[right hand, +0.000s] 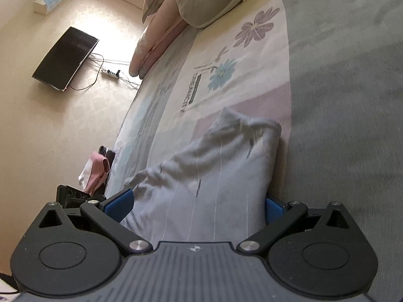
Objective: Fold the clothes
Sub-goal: 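Grasp the folded grey pants edge with the left tool while the right tool grasps the shirt hem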
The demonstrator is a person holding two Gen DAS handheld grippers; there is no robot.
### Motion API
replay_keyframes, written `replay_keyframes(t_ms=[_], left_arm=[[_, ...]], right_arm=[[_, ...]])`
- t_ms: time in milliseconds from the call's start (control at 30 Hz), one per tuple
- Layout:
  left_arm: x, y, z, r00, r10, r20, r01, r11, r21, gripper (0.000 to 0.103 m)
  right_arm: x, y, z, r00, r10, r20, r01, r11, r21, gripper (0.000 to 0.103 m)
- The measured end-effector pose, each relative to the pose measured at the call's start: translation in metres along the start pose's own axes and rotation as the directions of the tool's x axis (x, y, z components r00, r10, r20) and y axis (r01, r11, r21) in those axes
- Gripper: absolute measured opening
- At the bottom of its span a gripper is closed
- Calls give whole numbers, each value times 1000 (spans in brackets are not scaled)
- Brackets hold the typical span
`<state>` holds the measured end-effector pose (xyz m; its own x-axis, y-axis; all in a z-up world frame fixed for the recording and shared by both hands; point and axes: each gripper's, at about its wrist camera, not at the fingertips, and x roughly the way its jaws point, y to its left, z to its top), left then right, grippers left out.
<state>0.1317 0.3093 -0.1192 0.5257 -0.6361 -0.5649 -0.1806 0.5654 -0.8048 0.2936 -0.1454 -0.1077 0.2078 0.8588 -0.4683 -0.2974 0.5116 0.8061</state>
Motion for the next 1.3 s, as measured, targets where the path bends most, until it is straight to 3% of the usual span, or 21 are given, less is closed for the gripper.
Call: replay_keyframes(t_ms=[100, 233, 433, 533, 667, 800, 967, 1067, 1200, 1300], left_arm=[[0, 3, -5, 999, -13, -50, 13, 1000, 3, 102], [7, 3, 9, 998, -38, -47, 39, 999, 20, 102], [30, -1, 37, 997, -75, -24, 76, 997, 28, 102], [24, 2, 24, 994, -92, -66, 93, 996, 13, 102], [15, 10, 1, 982, -124, -143, 123, 992, -16, 102], [25, 8, 10, 981, -133, -141, 136, 991, 9, 102], [43, -3, 28, 985, -122, -124, 127, 991, 38, 102], [38, -1, 20, 980, -134, -148, 145, 987, 66, 102], [37, 9, 26, 984, -137, -112, 140, 990, 20, 86], [44, 4, 32, 987, -113, -115, 119, 992, 43, 84]], right_arm=[[-7, 1, -13, 1000, 18, -20, -17, 1000, 17, 103], [-8, 5, -25, 998, 32, -49, -31, 999, 7, 103], [6, 5, -9, 998, 44, -35, -43, 999, 24, 103], [11, 3, -3, 998, 54, -23, -53, 998, 44, 103], [2, 4, -14, 995, 67, -69, -66, 998, 22, 103], [-2, 4, -18, 989, 101, -103, -102, 995, -6, 103], [16, -1, 2, 986, 147, -80, -144, 989, 43, 103], [15, -3, 0, 982, 175, -74, -172, 984, 43, 103], [6, -9, -12, 973, 228, -24, -228, 974, 4, 101], [12, -9, -3, 979, 204, -14, -204, 979, 18, 95]])
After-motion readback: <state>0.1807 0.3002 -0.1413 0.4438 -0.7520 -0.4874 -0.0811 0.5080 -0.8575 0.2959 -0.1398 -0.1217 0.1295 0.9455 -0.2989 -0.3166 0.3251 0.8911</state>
